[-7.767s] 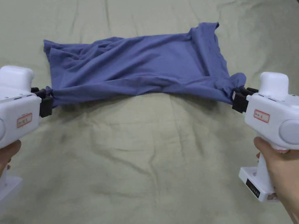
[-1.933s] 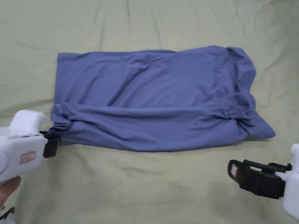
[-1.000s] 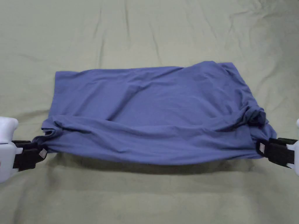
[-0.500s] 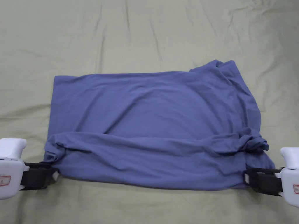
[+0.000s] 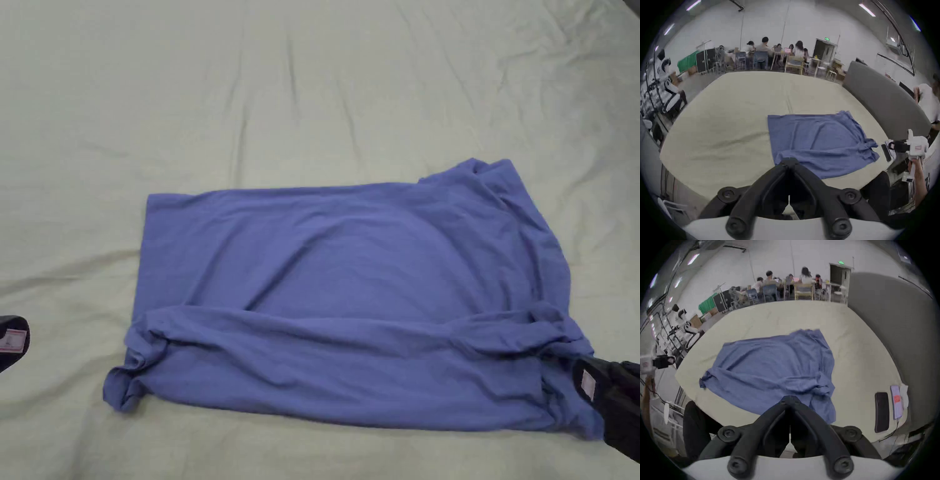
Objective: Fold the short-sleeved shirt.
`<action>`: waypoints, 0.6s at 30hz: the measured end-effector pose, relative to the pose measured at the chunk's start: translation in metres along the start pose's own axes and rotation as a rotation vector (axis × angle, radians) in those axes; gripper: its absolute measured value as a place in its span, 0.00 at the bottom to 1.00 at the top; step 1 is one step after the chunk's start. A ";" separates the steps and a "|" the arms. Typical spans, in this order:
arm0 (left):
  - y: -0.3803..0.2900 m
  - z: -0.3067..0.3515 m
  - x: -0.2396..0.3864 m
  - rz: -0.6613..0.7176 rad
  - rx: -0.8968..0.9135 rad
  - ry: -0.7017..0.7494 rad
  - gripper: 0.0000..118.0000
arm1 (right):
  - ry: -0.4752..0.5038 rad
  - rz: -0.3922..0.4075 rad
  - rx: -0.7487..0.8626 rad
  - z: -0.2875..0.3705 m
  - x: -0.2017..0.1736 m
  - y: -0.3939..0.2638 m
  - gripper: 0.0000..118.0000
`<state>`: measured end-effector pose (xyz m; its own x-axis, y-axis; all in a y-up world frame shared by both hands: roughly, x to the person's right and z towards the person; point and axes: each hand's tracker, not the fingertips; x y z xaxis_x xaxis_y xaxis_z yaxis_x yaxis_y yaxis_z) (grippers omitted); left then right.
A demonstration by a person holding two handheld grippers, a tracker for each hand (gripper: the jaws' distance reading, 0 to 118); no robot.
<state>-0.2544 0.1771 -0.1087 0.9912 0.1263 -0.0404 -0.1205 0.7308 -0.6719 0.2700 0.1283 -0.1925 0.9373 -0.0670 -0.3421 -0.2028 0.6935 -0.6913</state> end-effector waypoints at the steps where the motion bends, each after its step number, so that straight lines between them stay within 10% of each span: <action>1: 0.000 0.004 0.005 -0.005 0.013 0.011 0.00 | 0.004 -0.012 0.002 0.001 -0.004 -0.001 0.02; 12: 0.099 -0.108 0.002 -0.066 -0.068 -0.063 0.00 | 0.050 -0.009 0.035 -0.031 -0.005 0.032 0.02; 13: 0.111 -0.128 -0.001 -0.051 -0.094 -0.091 0.13 | 0.053 -0.008 0.035 -0.035 -0.003 0.037 0.02; 15: 0.139 -0.182 -0.014 -0.016 -0.160 -0.130 0.76 | 0.061 -0.008 0.030 -0.048 -0.002 0.045 0.02; 18: 0.163 -0.263 -0.028 -0.011 -0.249 -0.030 0.80 | 0.082 -0.020 0.014 -0.066 -0.001 0.056 0.02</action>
<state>-0.2867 0.1160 -0.4114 0.9898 0.1418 -0.0119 -0.0881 0.5448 -0.8339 0.2395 0.1196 -0.2729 0.9146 -0.1386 -0.3798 -0.1801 0.7014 -0.6896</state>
